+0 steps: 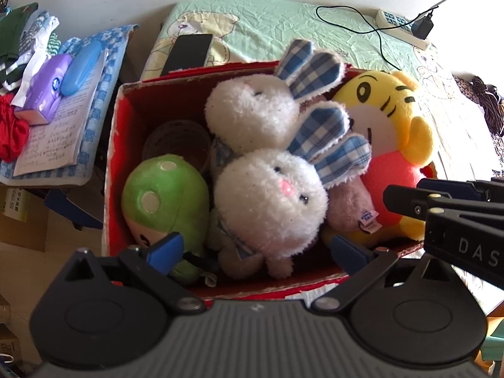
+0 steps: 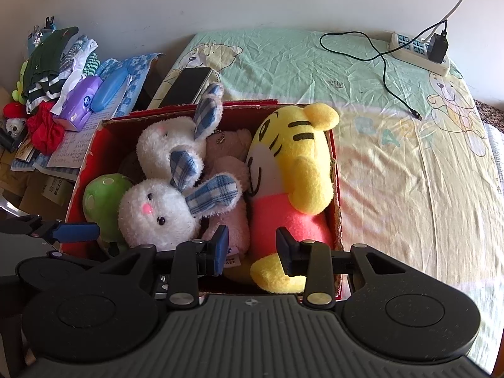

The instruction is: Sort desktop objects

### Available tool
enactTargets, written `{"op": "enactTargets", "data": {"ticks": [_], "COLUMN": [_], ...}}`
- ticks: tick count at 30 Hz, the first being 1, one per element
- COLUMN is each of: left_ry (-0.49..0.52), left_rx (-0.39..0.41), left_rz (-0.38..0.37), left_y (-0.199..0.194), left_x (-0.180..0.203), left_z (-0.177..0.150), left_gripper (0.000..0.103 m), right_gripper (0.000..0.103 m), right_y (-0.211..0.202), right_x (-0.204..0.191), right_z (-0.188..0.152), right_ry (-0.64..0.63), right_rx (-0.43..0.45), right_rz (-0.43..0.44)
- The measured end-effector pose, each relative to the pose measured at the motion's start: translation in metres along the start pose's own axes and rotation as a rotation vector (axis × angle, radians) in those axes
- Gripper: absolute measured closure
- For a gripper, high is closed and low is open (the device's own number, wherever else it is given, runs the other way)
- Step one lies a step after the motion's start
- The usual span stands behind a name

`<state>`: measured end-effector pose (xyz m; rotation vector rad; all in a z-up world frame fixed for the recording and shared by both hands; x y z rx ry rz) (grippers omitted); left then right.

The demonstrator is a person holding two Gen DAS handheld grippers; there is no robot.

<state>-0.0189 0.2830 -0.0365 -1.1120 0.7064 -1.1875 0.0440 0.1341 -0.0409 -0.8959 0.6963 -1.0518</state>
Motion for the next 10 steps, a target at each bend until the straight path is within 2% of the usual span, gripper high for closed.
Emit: {"op": "enactTargets", "data": {"ticks": [10], "left_ry": [-0.013], "left_rx": [0.024], "left_rz": [0.015], "left_y": [-0.0051], "left_x": [-0.0028], "left_z": [0.0006], "left_gripper": [0.004], "right_gripper": [0.066], "right_y": [-0.0019], "right_x": [0.0005], "right_z": [0.0001], "right_ry": [0.004], "right_rx": [0.011], "right_rz": [0.004]}}
Point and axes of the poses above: each gripper's, at about its wrist camera, not at the fingertips, and y roughly the way its jaws point, x to its right, z to its top, the point moved 4 cm from there along y, roughly the way its jaws point, and after that the axes turned 8 degrees about -y, right-handed, at the moved point
